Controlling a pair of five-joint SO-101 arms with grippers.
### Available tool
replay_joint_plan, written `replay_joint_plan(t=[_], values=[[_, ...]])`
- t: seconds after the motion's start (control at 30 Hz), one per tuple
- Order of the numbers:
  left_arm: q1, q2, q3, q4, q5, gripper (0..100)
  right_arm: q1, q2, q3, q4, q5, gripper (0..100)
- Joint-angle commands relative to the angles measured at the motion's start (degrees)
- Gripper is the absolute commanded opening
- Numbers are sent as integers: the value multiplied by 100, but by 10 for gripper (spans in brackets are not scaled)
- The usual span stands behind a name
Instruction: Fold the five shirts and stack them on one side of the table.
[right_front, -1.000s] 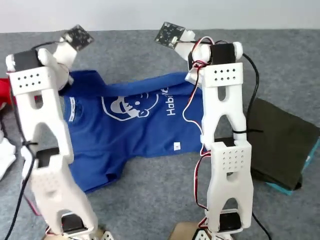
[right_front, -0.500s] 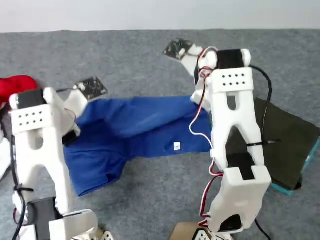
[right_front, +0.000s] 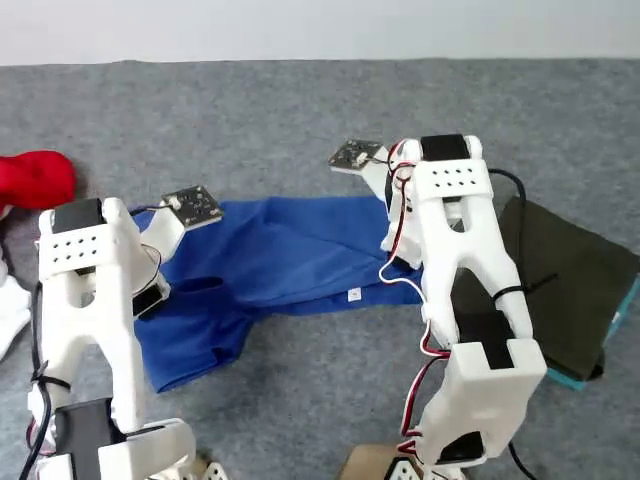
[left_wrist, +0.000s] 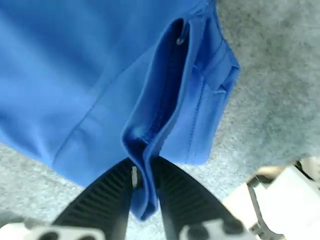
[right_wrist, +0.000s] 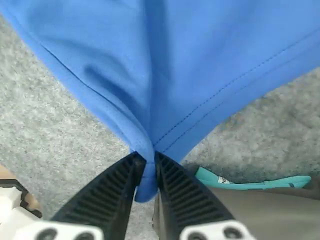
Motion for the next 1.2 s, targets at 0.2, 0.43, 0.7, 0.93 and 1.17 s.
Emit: replay_joint_plan(t=[0.2,0.43,0.7,0.93,1.17], values=[[-185,-492,4,378,-536,102,92,-655,-176,453,-44,209],[-246,-1459,4,369,-554,143,84,-1182,-484,505,-35,233],[-369,-1574,4,-281,273,47,31,-1191,-624,426,-62,214],[-589,-1618,-215,-563,2391,5,-171,-418,-633,-514,-1459,23],[-932,-1582,-207,-571,3349,5,-207,338,-633,-2097,-1837,9]])
